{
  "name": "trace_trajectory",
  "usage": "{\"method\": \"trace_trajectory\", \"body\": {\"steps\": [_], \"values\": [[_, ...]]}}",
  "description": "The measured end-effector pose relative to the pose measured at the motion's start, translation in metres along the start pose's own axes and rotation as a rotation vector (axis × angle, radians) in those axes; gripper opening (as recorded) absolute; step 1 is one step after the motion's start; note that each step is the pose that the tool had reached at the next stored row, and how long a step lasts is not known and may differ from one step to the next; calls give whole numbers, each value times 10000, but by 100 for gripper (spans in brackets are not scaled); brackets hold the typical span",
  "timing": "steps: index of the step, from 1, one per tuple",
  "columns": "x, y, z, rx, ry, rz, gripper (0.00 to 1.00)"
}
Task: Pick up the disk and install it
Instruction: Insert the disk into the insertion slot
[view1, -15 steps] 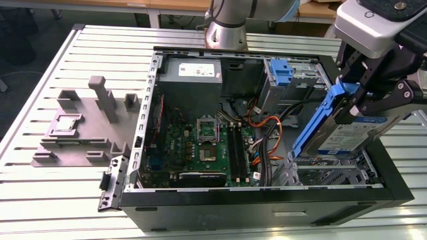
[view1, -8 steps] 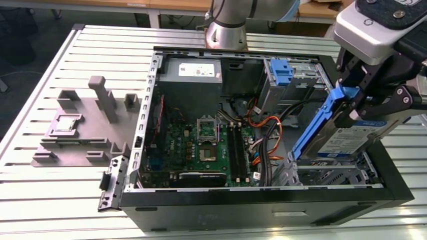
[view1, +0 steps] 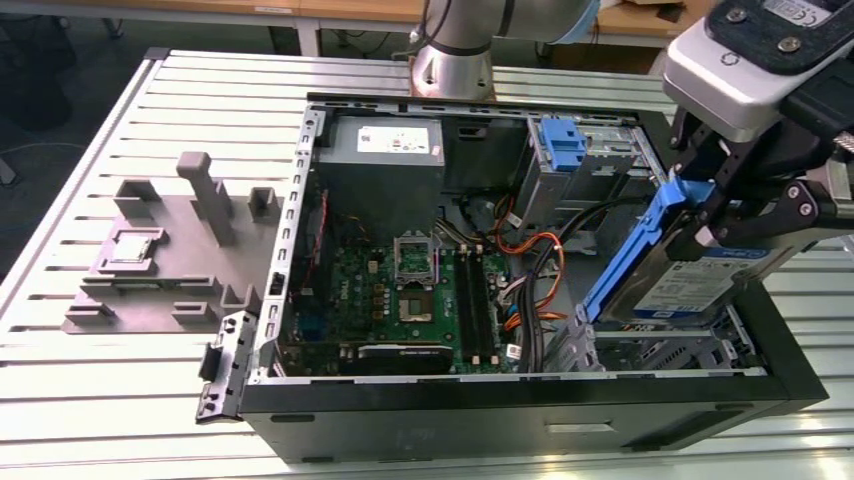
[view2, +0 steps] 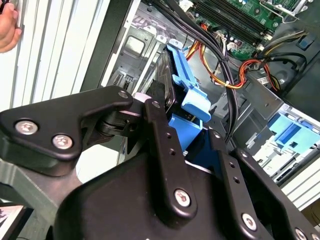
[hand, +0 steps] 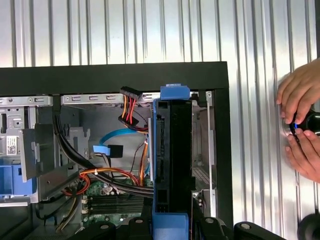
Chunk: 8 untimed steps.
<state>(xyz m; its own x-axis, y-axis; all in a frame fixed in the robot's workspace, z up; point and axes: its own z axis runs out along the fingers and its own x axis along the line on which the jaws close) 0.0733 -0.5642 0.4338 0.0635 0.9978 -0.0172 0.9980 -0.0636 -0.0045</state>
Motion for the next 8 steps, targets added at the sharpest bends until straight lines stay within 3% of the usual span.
{"method": "trace_trajectory", "body": {"steps": [8], "values": [[1, 1, 61, -1, 1, -1, 37]]}}
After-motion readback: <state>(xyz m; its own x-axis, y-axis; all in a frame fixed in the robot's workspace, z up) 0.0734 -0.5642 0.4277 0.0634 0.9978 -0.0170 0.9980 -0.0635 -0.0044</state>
